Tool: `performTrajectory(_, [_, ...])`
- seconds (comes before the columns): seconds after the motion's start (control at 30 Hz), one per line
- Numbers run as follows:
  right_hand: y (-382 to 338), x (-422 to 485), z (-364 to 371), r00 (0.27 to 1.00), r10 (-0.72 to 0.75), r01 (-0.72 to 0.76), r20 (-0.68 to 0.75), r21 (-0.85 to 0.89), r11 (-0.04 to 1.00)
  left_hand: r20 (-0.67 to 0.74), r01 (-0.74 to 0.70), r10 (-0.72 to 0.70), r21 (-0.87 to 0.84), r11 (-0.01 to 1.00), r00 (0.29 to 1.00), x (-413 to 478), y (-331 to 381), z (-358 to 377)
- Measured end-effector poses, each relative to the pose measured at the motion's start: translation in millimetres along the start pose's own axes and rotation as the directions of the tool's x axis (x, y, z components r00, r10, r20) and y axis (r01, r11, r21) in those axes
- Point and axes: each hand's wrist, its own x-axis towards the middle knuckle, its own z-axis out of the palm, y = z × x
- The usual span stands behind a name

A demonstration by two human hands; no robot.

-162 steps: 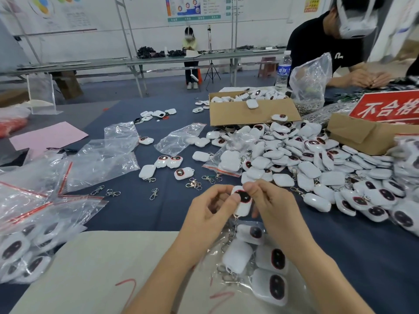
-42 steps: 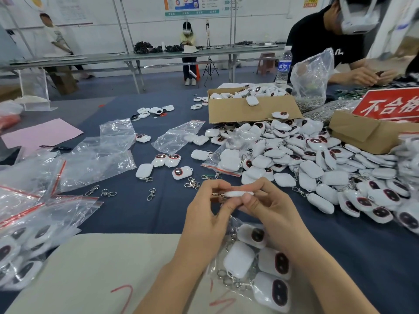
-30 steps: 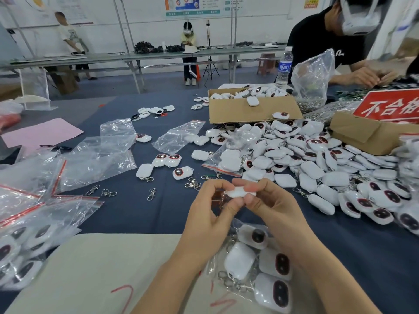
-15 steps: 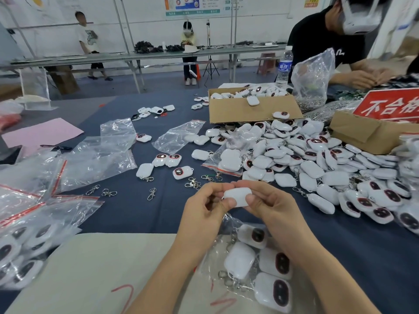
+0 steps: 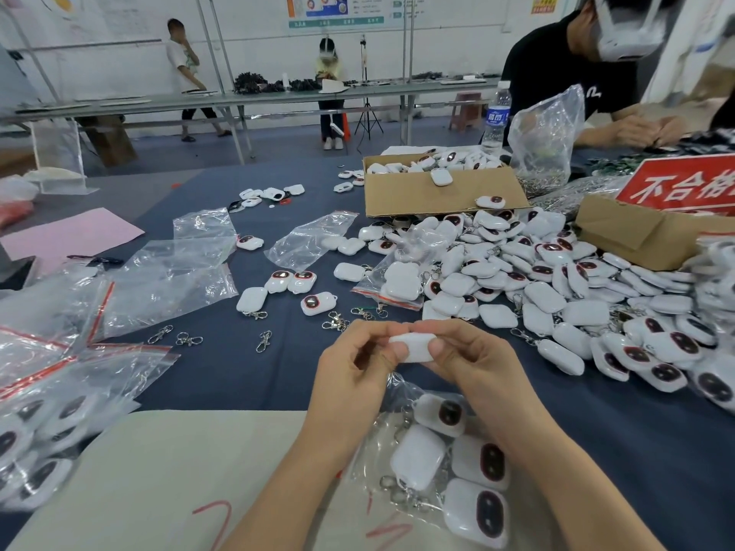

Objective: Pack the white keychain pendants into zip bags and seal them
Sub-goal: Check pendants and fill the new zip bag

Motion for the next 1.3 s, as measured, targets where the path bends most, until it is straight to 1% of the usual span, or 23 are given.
performTrajectory(0.1, [-0.6, -1.4, 2.5, 0.998, -0.012, 0.004, 0.069, 0.124, 0.992, -0.02, 0.039, -0.04, -0.046, 0.998, 0.999, 0.8, -0.1, -0.1])
performTrajectory(0.17, [-0.7, -1.9, 3.6, 0.991, -0.038, 0.023, 0.129, 0.113, 0.993, -0.03, 0.108, -0.113, -0.129, 0.986, 0.993, 3.1, 0.6, -1.6])
performTrajectory(0.2, [-1.0, -1.7, 3.7, 0.99, -0.05, 0.039, 0.134, 0.086, 0.996, -0.023, 0.131, -0.137, -0.16, 0.978, 0.99, 4.0, 1.2, -2.9])
performTrajectory(0.23, [-1.4, -1.3, 3.5, 0.991, -0.06, 0.054, 0.117, 0.053, 0.997, -0.002, 0.14, -0.143, -0.181, 0.974, 0.99, 4.4, 2.1, -4.0])
performTrajectory(0.3, [-1.6, 0.1, 3.1, 0.997, -0.071, 0.071, 0.03, 0.001, 0.997, 0.08, 0.149, -0.134, -0.213, 0.966, 0.988, 3.9, 3.8, -5.5])
performTrajectory(0.4, [1.6, 1.7, 3.1, 0.993, -0.08, 0.078, -0.086, -0.02, 0.997, 0.166, 0.159, -0.12, -0.249, 0.955, 0.979, 1.4, 2.7, -2.9])
performTrajectory(0.47, [1.7, 2.4, 3.5, 0.988, -0.097, 0.093, -0.118, -0.038, 0.995, 0.154, 0.138, -0.107, -0.202, 0.97, 0.982, 1.2, 1.8, -0.2])
performTrajectory(0.57, [1.1, 2.2, 3.1, 0.988, -0.111, 0.102, -0.106, -0.079, 0.992, 0.105, 0.114, -0.099, -0.15, 0.982, 0.99, 1.7, 1.6, 1.2])
performTrajectory(0.67, [1.1, 2.7, 0.7, 0.989, -0.097, 0.09, -0.109, -0.07, 0.994, 0.087, 0.12, -0.108, -0.147, 0.982, 0.99, 2.0, 3.5, 2.3])
performTrajectory(0.9, [1.2, 2.1, -1.2, 0.987, -0.093, 0.08, -0.134, -0.099, 0.992, 0.098, 0.106, -0.092, -0.146, 0.984, 0.991, 2.9, 0.5, 1.2])
performTrajectory(0.97, [1.7, 2.9, -0.5, 0.986, -0.081, 0.061, -0.146, -0.138, 0.989, 0.09, 0.096, -0.087, -0.106, 0.99, 0.992, 2.4, -2.0, 0.9])
performTrajectory(1.03, [3.0, 2.4, 2.7, 0.988, -0.077, 0.043, -0.135, -0.243, 0.969, 0.064, 0.081, -0.079, -0.03, 0.996, 0.995, 0.5, -4.1, -5.3])
performTrajectory(1.13, [4.6, -3.3, 7.8, 0.997, -0.046, 0.018, -0.056, -0.427, 0.904, -0.053, 0.059, -0.05, 0.184, 0.981, 0.997, -1.5, -6.7, -33.1])
performTrajectory(1.17, [6.2, -5.8, 8.7, 0.999, -0.029, 0.013, -0.024, -0.488, 0.873, -0.087, 0.049, -0.026, 0.273, 0.961, 0.996, -3.7, -7.8, -44.4])
performTrajectory(1.23, [9.1, -8.7, 8.9, 1.0, 0.008, 0.01, 0.025, -0.627, 0.779, -0.119, 0.045, 0.006, 0.42, 0.907, 0.993, -12.3, -8.4, -63.1])
performTrajectory(1.3, [10.9, -8.9, 9.0, 0.997, 0.022, 0.037, 0.07, -0.731, 0.682, -0.101, 0.052, -0.001, 0.498, 0.866, 0.995, -22.8, -8.7, -71.5])
